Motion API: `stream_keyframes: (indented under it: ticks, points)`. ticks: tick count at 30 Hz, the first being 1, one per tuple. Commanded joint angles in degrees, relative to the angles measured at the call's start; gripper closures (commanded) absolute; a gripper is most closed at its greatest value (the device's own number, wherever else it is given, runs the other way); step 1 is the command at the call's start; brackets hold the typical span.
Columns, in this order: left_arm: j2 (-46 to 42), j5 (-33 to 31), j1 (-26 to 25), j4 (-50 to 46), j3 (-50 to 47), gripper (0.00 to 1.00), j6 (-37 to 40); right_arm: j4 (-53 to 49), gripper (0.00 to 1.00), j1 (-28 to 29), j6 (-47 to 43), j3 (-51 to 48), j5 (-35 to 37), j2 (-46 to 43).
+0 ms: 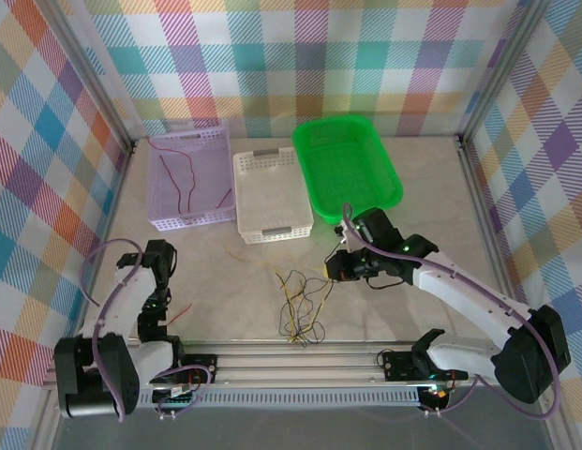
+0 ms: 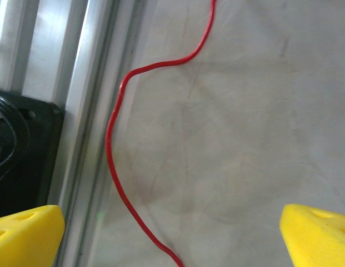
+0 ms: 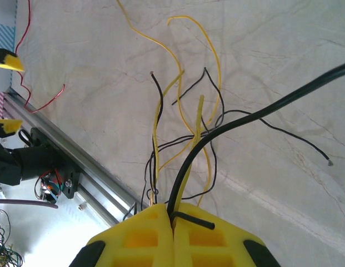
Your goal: Untangle the cables
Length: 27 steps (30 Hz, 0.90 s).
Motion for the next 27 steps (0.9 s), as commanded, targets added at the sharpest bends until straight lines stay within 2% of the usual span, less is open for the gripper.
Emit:
stream_keyframes:
  ticks: [1, 7, 18, 20, 24, 26, 27]
  points:
    - [3.57, 3.01, 0.79, -7.58, -1.82, 0.00, -2.33, -2.57, 1.00, 0.96, -1.80, 2.35, 0.81, 0.47]
    - [6.83, 0.30, 0.78, -4.20, -3.37, 0.03, -4.34, -3.37, 1.00, 1.75, -2.06, 3.23, 1.57, 0.86]
    - [17.03, -1.36, 0.81, -0.94, -1.08, 0.16, -4.36, -4.12, 1.00, 2.40, -2.78, 4.47, 3.00, 1.59]
    - [16.44, -1.64, 0.71, -0.21, -1.40, 0.27, -5.06, -4.21, 1.00, 2.50, -2.98, 4.64, 3.35, 1.74]
    - [15.87, -1.42, 0.79, 1.38, -2.13, 0.40, -5.61, -4.35, 1.00, 2.72, -3.02, 4.75, 3.59, 1.81]
    - [16.15, -0.97, 0.83, 1.82, -2.37, 0.53, -5.61, -4.26, 1.00, 2.89, -3.07, 4.60, 3.81, 1.67]
    - [16.20, -0.95, 0.77, 1.91, -2.36, 0.56, -5.71, -4.30, 1.00, 2.94, -3.04, 4.56, 3.94, 1.69]
